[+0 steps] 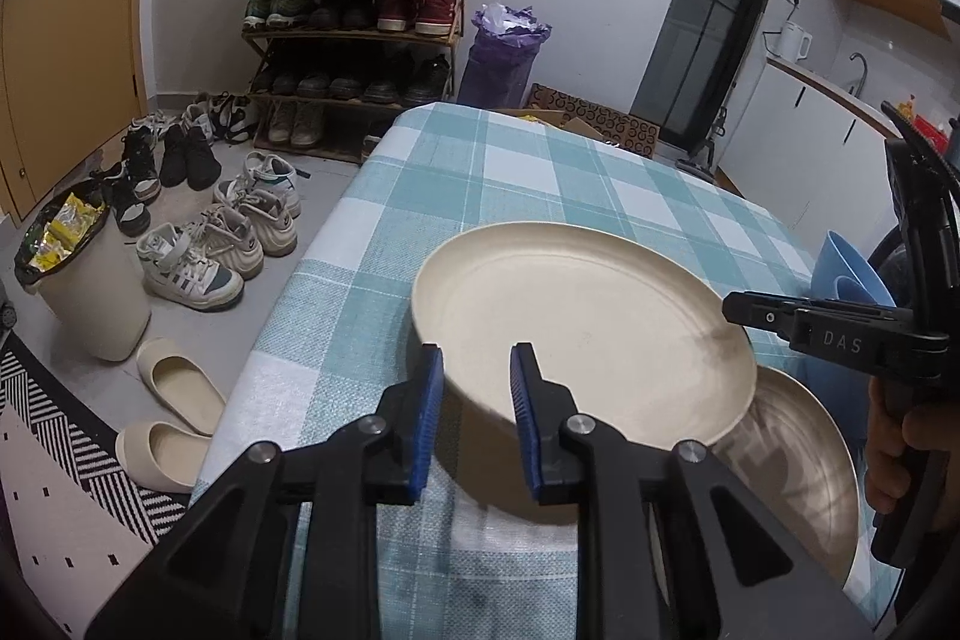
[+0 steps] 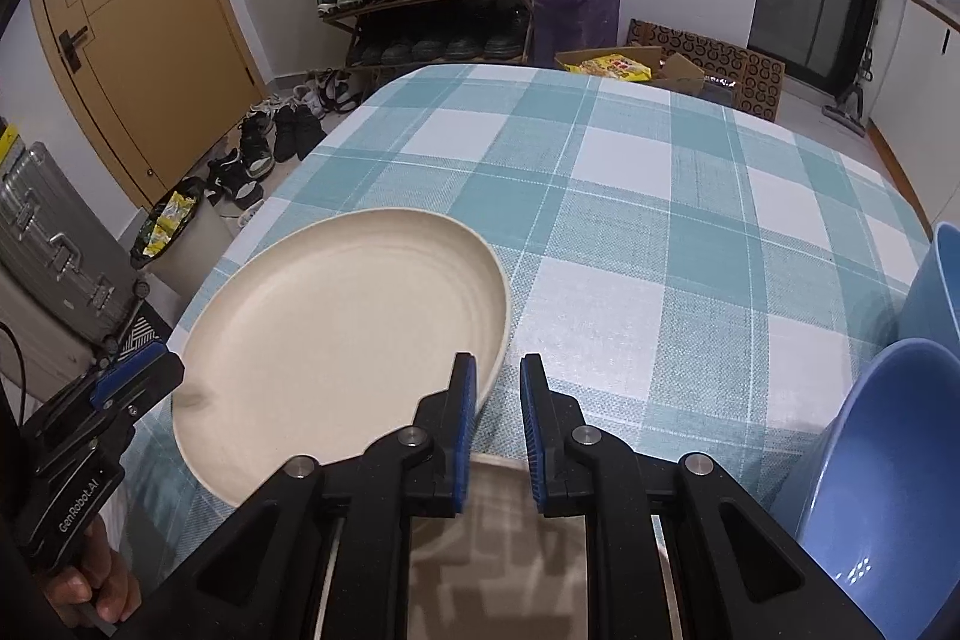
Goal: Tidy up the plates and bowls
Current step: 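Lift the cream plate with both grippers and carry it toward the plate stack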
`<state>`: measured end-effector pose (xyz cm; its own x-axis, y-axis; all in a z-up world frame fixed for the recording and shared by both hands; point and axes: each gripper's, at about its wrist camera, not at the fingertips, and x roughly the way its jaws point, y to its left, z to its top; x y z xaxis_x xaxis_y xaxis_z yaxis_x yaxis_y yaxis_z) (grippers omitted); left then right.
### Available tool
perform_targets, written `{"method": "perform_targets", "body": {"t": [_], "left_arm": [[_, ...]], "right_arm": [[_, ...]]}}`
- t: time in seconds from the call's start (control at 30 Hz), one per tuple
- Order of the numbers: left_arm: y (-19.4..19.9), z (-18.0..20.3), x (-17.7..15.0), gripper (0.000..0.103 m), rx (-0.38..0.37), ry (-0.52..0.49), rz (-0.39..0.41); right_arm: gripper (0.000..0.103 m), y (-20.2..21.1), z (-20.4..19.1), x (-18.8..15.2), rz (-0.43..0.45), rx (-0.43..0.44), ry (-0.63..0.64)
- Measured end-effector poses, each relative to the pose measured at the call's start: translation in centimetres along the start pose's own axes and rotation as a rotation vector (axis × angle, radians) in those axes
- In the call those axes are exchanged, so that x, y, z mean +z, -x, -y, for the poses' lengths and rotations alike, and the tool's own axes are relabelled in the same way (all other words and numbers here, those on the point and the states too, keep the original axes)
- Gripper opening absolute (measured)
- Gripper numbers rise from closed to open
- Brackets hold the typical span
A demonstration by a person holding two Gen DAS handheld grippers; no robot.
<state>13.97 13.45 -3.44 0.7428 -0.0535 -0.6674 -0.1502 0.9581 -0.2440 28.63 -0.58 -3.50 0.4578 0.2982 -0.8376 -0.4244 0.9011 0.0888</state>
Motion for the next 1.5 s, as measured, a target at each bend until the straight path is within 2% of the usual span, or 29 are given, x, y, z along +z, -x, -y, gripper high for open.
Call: {"method": "perform_targets", "body": {"t": [0.17,0.3,0.53,0.9,1.5], "left_arm": [[-0.8,-1.2,-0.2,0.023,0.015,0.046,-0.023],[-1.6,-2.0,-0.6,0.024,-0.038,0.105,-0.048],[-2.5,-1.8,-1.0,0.026,-0.085,0.126,-0.079],[-1.3,-0.9,-0.8,0.024,-0.068,0.062,-0.041],[1.2,2.0,-0.1,0.024,-0.081,-0.033,-0.002]], "right_arm": [[0.014,-0.7,0.5,0.4,-0.012,0.012,-0.03],[0.015,-1.2,0.1,0.5,-0.021,0.026,-0.024],[0.016,-1.8,-0.4,0.4,-0.028,0.033,-0.016],[0.016,-1.3,-1.1,-0.1,-0.002,0.01,0.035],[0.016,2.6,0.6,-1.7,0.035,-0.001,0.003]]}}
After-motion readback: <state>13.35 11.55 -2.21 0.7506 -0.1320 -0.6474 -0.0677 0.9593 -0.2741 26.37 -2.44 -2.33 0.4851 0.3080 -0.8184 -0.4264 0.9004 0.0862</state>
